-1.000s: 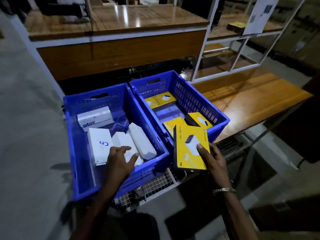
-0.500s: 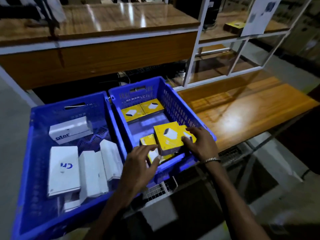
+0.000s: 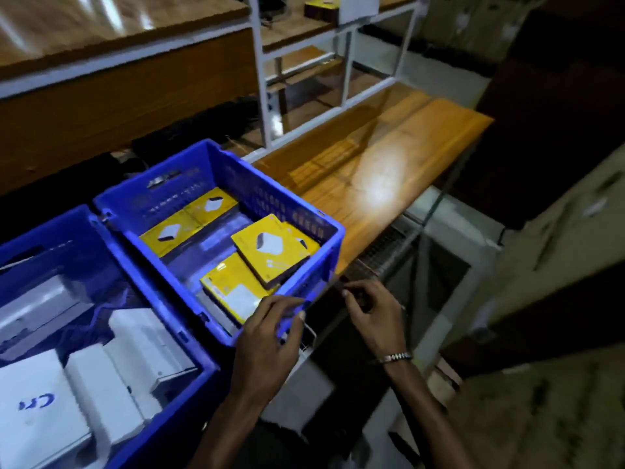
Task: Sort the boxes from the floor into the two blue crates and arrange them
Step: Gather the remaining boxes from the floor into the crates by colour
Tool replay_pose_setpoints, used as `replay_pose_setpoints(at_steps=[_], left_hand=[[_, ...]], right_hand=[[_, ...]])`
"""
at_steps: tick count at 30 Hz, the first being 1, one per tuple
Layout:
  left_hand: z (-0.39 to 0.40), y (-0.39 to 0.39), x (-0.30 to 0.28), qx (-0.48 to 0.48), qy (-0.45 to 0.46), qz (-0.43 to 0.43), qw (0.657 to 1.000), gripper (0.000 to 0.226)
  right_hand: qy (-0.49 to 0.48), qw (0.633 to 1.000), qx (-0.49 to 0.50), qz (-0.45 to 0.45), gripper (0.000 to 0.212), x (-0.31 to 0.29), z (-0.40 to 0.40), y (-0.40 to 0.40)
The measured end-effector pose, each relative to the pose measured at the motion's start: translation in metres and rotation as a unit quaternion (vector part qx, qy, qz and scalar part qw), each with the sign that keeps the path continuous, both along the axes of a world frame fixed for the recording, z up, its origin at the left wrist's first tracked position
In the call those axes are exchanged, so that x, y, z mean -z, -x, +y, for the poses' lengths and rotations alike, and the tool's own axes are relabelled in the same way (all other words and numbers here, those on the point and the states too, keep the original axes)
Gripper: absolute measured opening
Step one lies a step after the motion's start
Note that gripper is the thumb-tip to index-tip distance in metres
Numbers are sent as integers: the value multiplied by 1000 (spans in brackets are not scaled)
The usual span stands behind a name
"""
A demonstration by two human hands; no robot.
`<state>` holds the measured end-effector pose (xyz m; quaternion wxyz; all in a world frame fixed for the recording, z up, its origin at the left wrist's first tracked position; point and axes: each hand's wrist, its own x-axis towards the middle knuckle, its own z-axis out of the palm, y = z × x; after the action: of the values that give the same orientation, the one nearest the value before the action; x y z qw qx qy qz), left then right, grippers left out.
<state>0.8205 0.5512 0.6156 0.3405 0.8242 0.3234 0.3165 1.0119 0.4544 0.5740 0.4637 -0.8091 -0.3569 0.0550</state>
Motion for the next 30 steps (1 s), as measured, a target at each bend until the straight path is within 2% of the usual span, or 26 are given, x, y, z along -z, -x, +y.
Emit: replay_pose_setpoints(at_steps=[6,9,13,17,22,26,30], left_hand=[[-42,35,51,167,93,46,981,19],[-71,56,78,225,200,88,950,26],[-126,84,88,322,242,166,900,36],[-196,94,91,437,222,203,848,24],[-304,106,77,561,173,196,785,28],[-394,132,76,636,125,211,732,22],[-490,179,88,682,98,240,684,16]], right_hand=[[36,990,123,63,7,13,-92,75],[49,977,182,96,7,28,-146,126],[46,946,280,157,9,41,-234,197],[27,890,417,183,8,37,-326,263],[-5,819,546,177,9,27,-427,351],[-30,769,612,185,14,28,-498,423],[-57,723,663,185,9,31,-581,501]])
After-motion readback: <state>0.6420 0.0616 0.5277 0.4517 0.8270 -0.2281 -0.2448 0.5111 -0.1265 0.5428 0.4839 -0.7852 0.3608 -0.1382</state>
